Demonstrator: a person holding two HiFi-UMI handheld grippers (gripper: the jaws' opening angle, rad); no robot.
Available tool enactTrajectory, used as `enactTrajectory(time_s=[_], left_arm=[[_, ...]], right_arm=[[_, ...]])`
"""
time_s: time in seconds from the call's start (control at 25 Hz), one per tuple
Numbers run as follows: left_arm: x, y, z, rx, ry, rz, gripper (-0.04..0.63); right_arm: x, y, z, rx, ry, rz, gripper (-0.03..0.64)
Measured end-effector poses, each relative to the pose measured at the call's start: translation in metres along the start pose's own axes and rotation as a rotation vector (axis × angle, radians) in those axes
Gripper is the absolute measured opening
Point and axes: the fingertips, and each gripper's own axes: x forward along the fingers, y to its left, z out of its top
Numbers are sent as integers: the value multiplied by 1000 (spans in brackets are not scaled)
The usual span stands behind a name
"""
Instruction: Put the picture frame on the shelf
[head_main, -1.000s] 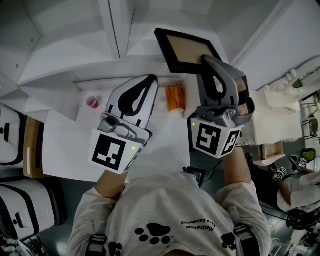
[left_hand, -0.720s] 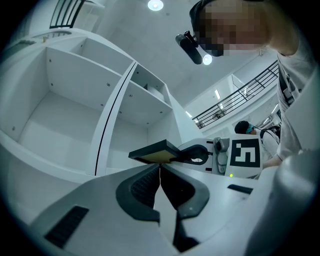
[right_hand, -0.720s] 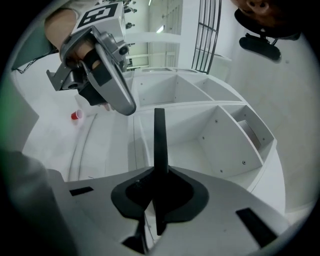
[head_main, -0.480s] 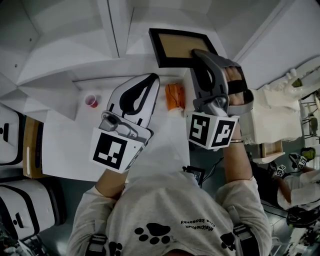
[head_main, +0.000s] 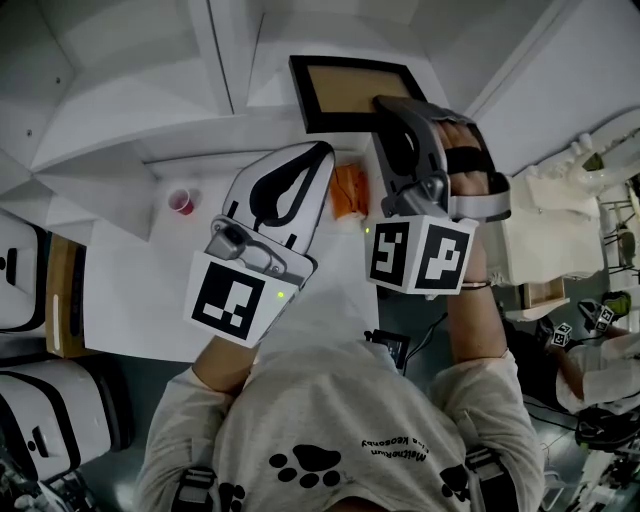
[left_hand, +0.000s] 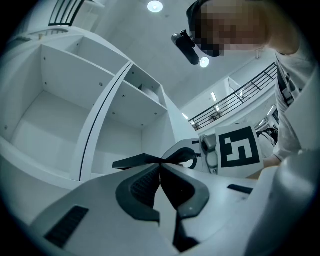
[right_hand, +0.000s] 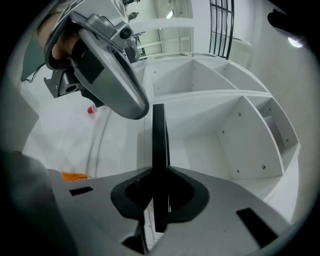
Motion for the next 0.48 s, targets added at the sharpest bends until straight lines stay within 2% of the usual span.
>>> enactTrajectory(time_s=[0.2,0.4,0.48], left_arm=[[3,-8,1,-1,-4,-13,23],[6,-8,-1,8,-2,-26,23],[10,-8,-3,13,2,-30,23]], right_arm=[[1,2,-2,7,19,36,64],[2,14,4,57,6,108,71],[3,14,4,66,-3,102,75]])
